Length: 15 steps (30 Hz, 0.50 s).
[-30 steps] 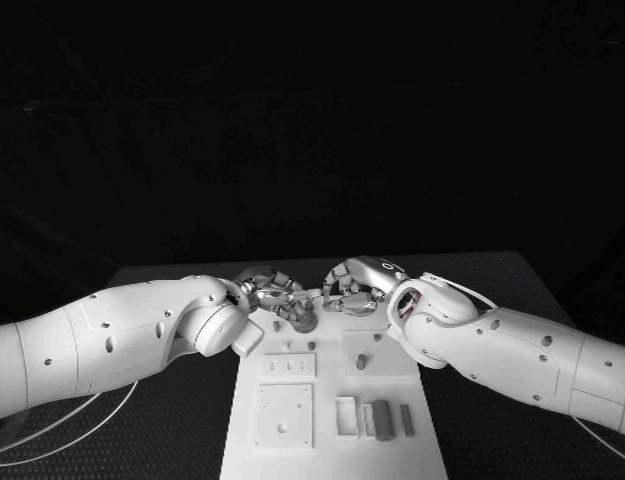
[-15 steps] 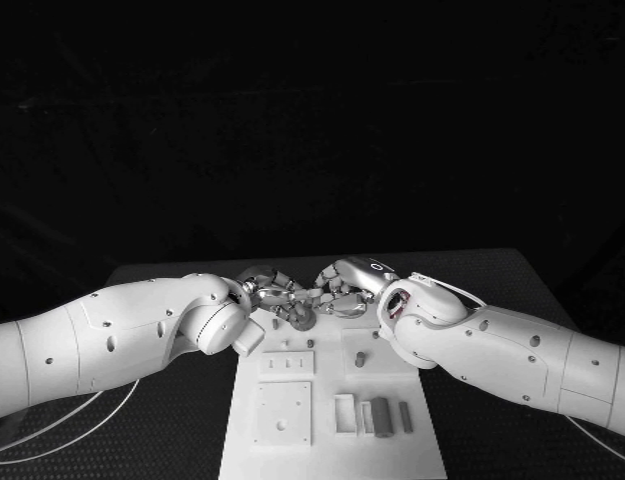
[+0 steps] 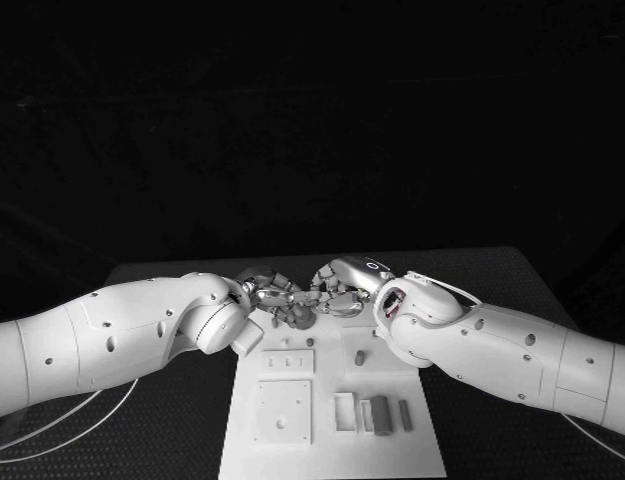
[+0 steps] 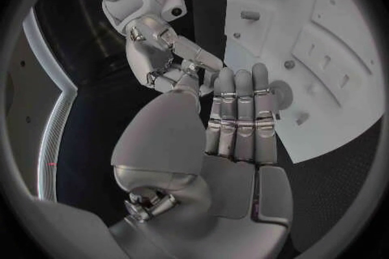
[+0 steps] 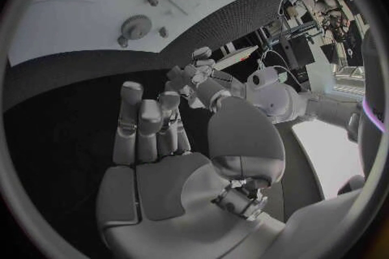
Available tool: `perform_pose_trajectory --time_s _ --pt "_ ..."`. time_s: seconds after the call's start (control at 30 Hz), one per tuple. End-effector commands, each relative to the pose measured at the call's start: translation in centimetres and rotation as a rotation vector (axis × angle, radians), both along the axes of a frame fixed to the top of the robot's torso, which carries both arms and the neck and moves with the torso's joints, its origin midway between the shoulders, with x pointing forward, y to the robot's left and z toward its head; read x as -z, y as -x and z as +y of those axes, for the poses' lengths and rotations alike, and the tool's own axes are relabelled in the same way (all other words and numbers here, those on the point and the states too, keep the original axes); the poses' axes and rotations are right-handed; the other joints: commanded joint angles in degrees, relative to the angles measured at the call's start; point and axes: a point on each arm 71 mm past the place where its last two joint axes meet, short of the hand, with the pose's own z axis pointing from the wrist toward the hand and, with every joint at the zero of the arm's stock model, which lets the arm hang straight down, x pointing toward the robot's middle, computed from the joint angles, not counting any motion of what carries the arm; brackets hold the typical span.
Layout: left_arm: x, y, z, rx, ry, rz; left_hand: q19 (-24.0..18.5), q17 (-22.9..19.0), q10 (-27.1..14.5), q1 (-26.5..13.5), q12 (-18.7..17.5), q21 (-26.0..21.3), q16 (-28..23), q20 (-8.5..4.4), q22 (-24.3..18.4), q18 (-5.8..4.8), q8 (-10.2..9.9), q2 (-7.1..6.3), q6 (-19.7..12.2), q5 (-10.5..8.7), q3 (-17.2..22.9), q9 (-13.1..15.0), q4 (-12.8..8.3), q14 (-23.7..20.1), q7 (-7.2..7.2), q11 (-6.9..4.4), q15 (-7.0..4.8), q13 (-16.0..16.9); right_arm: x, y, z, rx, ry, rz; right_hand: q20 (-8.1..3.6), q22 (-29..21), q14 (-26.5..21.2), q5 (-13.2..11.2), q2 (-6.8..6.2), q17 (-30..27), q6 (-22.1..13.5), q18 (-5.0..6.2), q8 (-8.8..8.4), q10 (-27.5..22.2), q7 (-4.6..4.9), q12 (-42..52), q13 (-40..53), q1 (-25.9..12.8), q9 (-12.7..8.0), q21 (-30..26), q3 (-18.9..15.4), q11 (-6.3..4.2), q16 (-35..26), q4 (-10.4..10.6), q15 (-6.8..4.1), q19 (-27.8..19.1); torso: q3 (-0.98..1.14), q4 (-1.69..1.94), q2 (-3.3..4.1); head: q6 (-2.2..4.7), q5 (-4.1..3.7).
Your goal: Assemble the parts on the task board
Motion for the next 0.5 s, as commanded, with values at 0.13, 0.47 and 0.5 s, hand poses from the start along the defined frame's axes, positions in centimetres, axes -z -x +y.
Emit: perform_pose_trajectory --time_s 0.13,0.47,0.5 --pt "-0.13 0.05 -0.51 0.024 -0.011 -0.003 0.5 -0.1 0.5 0.5 0.5 0.3 0.6 -0.39 0.4 0.10 0.4 0.06 0.8 -0.02 0.1 0.1 0.0 0.5 -0.09 -0.31 -0.21 0.4 -0.03 0.34 0.77 -0.029 0.009 0.000 -0.06 0.8 -0.1 0.2 -0.52 0.0 3.8 0.44 0.39 0.3 2.43 0.1 -0.1 0.2 0.5 0.2 0.4 -0.01 0.1 0.0 -0.35 0.5 0.09 -0.08 0.04 -0.12 0.05" --pt "-0.13 -0.10 -0.52 0.019 -0.017 0.001 0.6 -0.2 0.6 0.8 0.6 0.4 0.9 -0.50 0.5 0.06 0.3 0.39 0.9 0.01 0.3 0.2 0.0 0.5 -0.16 -0.39 -0.31 0.6 0.06 0.62 1.49 -0.047 0.016 0.007 -0.07 0.8 0.0 0.2 -0.51 0.0 3.9 0.44 0.36 0.3 2.43 0.1 -0.1 0.2 0.5 0.2 0.5 -0.02 0.1 0.0 -0.35 0.5 0.09 -0.13 0.04 -0.24 0.14" --pt "-0.14 -0.13 -0.51 0.018 -0.018 0.002 0.6 -0.2 0.6 0.6 0.6 0.3 0.9 -0.50 0.6 0.02 0.3 0.46 1.0 0.01 0.3 0.2 0.1 0.5 -0.16 -0.39 -0.31 0.6 0.07 0.64 1.55 -0.048 0.018 0.006 -0.07 0.8 0.0 0.2 -0.51 0.0 3.9 0.44 0.36 0.3 2.43 0.1 -0.1 0.2 0.5 0.2 0.5 -0.02 0.1 0.0 -0.35 0.5 0.09 -0.13 0.04 -0.24 0.14"
